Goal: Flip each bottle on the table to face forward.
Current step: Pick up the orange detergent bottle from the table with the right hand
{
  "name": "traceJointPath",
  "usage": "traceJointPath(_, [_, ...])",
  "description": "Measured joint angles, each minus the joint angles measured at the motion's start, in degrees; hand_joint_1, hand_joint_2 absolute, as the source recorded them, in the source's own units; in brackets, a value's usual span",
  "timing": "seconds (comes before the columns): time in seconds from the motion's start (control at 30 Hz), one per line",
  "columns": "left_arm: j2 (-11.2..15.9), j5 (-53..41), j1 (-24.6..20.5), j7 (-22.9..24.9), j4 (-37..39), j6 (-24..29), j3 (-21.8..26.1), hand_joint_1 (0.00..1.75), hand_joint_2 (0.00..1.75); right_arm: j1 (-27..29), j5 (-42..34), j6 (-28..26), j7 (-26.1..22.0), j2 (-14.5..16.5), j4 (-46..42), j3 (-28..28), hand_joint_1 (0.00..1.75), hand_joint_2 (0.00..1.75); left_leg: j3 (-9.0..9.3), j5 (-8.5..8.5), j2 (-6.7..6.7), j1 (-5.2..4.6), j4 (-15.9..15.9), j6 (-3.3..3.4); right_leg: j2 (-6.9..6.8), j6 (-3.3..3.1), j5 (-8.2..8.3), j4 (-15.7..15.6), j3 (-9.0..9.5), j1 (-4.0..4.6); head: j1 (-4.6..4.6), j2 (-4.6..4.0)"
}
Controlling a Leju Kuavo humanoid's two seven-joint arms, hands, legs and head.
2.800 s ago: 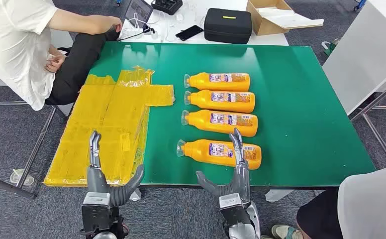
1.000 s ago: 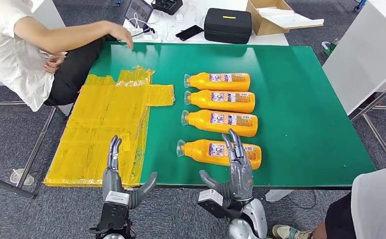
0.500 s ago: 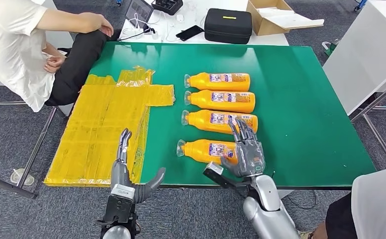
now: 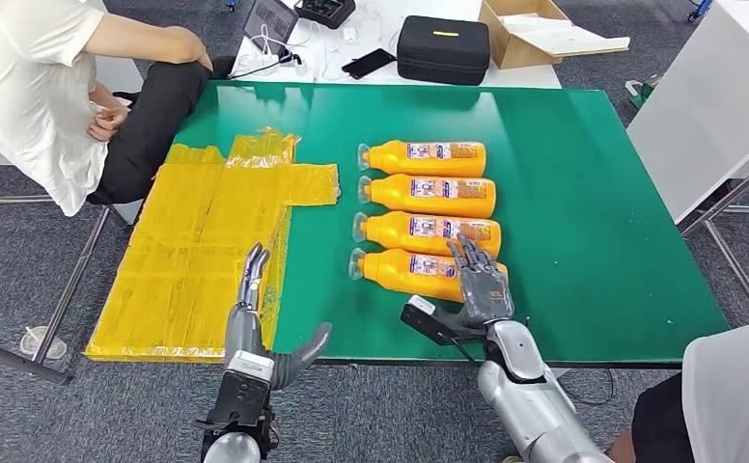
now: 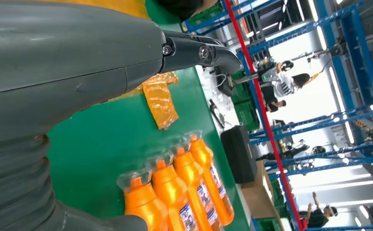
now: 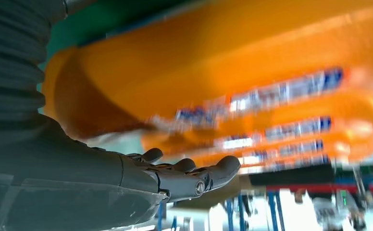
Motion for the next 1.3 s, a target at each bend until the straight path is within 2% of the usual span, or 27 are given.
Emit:
traceJointPath(0.3, [-0.03,-0.48,0.04,0.74,0.07,-0.50,-0.22,0.00,1.75,-0.70,-0.20,3.21,0.25,0.01,1.24,1.31,0.00,1.75,0.08,-0.03,0.04,0.01,0.00,-0.03,0.01,-0.01,0.00,0.00,0.02,0.01,0.00,0.00])
traceJointPath(0.4, [-0.03,-1.01,0.10,1.24,0.07,-0.54,-0.22,0.00,1.75,-0.71,1.02,4.12,1.71,-0.02,1.22,2.22,0.00,1.75,0.14,-0.02,0.05,0.01,0.00,-0.03,0.02,-0.01,0.01,-0.01,0.07,0.01,0.01,0.01])
traceJointPath(0.43, [-0.03,-1.10,0.11,1.34,0.07,-0.53,-0.22,0.00,1.75,-0.73,1.65,4.32,2.47,-0.02,1.19,2.58,0.24,1.75,0.17,-0.02,0.05,0.01,0.00,-0.03,0.02,-0.01,0.01,-0.01,0.09,0.01,0.01,0.01])
traceJointPath(0.53, [-0.11,-1.25,0.14,1.65,0.07,-0.50,-0.20,0.00,1.75,-0.94,2.65,6.03,4.36,-0.03,1.00,3.72,1.55,1.75,0.25,-0.03,0.07,0.01,0.00,-0.03,0.03,-0.01,0.01,-0.01,0.15,0.01,0.01,0.00])
traceJointPath(0.57, [-0.16,-1.30,0.16,1.74,0.07,-0.49,-0.20,0.00,1.75,-1.00,2.72,6.81,4.79,-0.03,0.95,4.08,1.75,1.75,0.27,-0.04,0.08,0.01,0.00,-0.03,0.03,-0.01,0.01,-0.01,0.16,0.01,0.01,0.00])
traceJointPath(0.77, [-0.32,-1.75,0.28,2.01,0.07,-0.43,-0.18,0.00,1.75,-1.51,1.95,8.59,6.11,-0.03,0.84,5.35,1.75,1.75,0.31,-0.02,0.07,0.01,0.00,-0.04,0.03,-0.02,0.00,-0.01,0.22,0.02,0.01,0.00])
traceJointPath(1.3, [-0.34,-1.75,0.46,1.92,0.07,-0.27,-0.12,0.00,1.75,-1.62,-0.45,8.33,5.55,-0.07,0.57,5.76,1.75,1.75,0.34,-0.03,0.08,0.01,0.00,-0.04,0.03,-0.02,0.00,-0.01,0.23,0.02,0.03,0.00])
